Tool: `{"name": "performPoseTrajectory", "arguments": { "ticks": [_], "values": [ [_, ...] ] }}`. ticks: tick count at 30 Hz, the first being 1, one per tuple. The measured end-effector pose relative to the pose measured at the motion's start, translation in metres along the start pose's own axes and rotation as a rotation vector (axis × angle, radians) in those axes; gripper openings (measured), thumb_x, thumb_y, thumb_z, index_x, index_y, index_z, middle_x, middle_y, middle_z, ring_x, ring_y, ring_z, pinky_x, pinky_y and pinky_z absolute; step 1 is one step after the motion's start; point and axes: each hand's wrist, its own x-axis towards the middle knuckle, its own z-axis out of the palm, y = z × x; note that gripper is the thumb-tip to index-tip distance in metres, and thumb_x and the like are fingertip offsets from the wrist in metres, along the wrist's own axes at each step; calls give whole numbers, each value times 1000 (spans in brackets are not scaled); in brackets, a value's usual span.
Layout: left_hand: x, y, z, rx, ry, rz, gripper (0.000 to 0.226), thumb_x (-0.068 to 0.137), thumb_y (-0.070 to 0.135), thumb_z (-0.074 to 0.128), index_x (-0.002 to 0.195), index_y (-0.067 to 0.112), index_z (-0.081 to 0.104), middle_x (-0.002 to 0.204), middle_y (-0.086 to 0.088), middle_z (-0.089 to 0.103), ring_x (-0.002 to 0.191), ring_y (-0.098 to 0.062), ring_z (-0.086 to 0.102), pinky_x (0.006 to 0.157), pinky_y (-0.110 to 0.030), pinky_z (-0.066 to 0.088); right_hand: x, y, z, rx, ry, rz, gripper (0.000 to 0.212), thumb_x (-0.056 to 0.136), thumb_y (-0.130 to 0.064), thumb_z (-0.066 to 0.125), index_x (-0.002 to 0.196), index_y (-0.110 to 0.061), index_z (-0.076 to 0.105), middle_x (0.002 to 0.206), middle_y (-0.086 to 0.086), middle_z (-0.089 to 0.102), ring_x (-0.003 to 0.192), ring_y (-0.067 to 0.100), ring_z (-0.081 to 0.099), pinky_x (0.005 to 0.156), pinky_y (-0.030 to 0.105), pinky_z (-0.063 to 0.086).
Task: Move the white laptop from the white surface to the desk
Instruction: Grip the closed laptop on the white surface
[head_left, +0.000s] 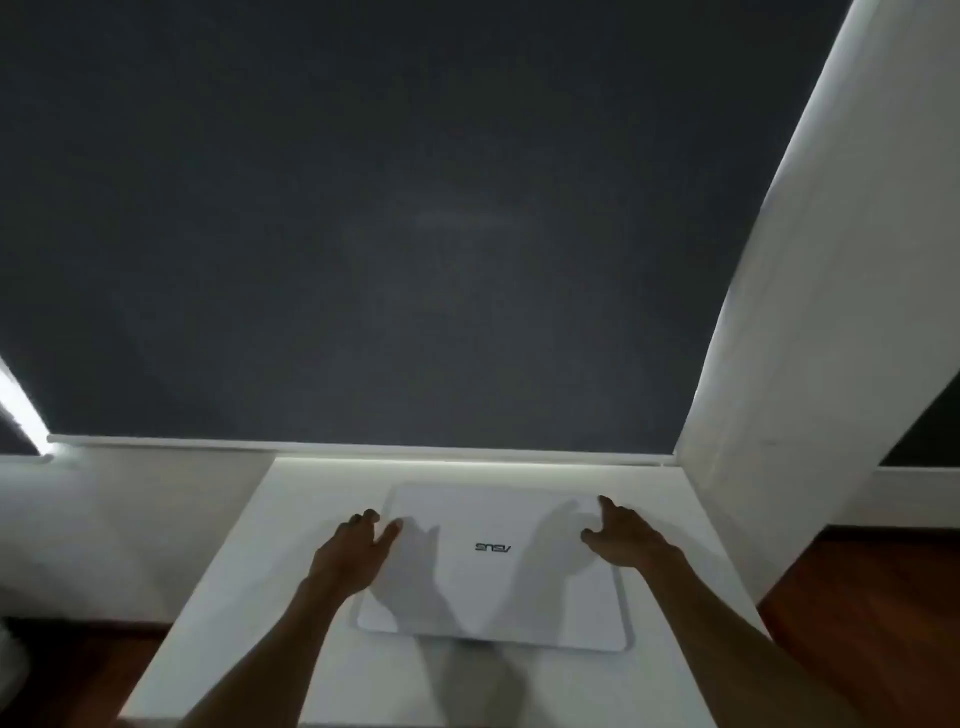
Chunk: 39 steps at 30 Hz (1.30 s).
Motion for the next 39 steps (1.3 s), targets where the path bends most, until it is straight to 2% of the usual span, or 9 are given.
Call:
{"name": "performPoseTrajectory", "arguments": {
  "ticks": [8, 13, 17, 21, 24, 28, 35, 37, 39],
  "values": [
    [8, -3, 23, -113, -41, -80, 49, 99, 46, 37, 127, 11, 56, 129, -16, 59, 118, -35, 53, 96, -44, 45, 7, 9, 34, 165, -44, 206, 63, 85, -48, 45, 128, -3, 52, 122, 16, 58, 115, 36, 56, 98, 46, 48],
    [27, 13, 27, -238, -160, -212, 61, 97, 53, 37, 137, 8, 49, 136, -24, 53, 125, -41, 50, 106, -46, 39, 21, -6, 44, 360, -64, 321, 84, 74, -61, 42, 137, -5, 49, 134, 15, 56, 122, 35, 54, 103, 44, 44],
    [32, 11, 21, -386, -155, -331, 83, 89, 65, 43, 138, -2, 46, 141, -28, 49, 128, -41, 48, 109, -45, 36, 17, -5, 41, 481, -96, 385, 90, 80, -71, 43, 142, -6, 45, 145, 18, 48, 131, 39, 47, 109, 51, 38],
    [26, 1, 22, -484, -199, -328, 90, 82, 73, 47, 136, 2, 50, 140, -25, 50, 124, -39, 51, 110, -48, 37, 5, -1, 43, 627, -131, 381, 94, 81, -76, 43, 141, -3, 46, 143, 20, 50, 129, 38, 50, 111, 47, 38],
    [14, 3, 27, -546, -153, -315, 91, 80, 75, 47, 134, 2, 52, 137, -22, 52, 119, -38, 53, 108, -52, 39, -5, -4, 45, 657, -42, 370, 97, 79, -78, 43, 137, 0, 48, 141, 20, 53, 127, 36, 52, 108, 44, 40],
    [3, 30, 23, -553, 48, -254, 81, 90, 65, 43, 137, -1, 47, 140, -25, 51, 126, -43, 48, 109, -55, 36, -16, 6, 32, 696, 76, 334, 95, 81, -76, 44, 133, 4, 50, 134, 21, 57, 120, 36, 56, 101, 42, 43],
    [12, 109, -3, -566, 182, -5, 73, 94, 59, 38, 132, -2, 51, 135, -30, 54, 127, -47, 47, 110, -53, 33, -50, 34, -29, 855, 388, 216, 85, 80, -74, 46, 126, -4, 55, 125, 17, 63, 108, 34, 60, 94, 40, 44],
    [8, 144, -7, -607, 227, 73, 72, 93, 61, 38, 126, -1, 54, 126, -28, 59, 121, -46, 51, 108, -54, 38, -61, 52, -50, 895, 506, 194, 94, 69, -84, 44, 120, -6, 58, 118, 16, 66, 101, 32, 63, 85, 38, 49],
    [1, 183, -7, -653, 242, 149, 72, 93, 62, 37, 125, 0, 55, 122, -27, 62, 117, -46, 54, 105, -54, 41, -79, 74, -73, 942, 594, 179, 85, 72, -81, 49, 116, -9, 59, 110, 12, 68, 88, 24, 63, 72, 31, 48]
  ]
}}
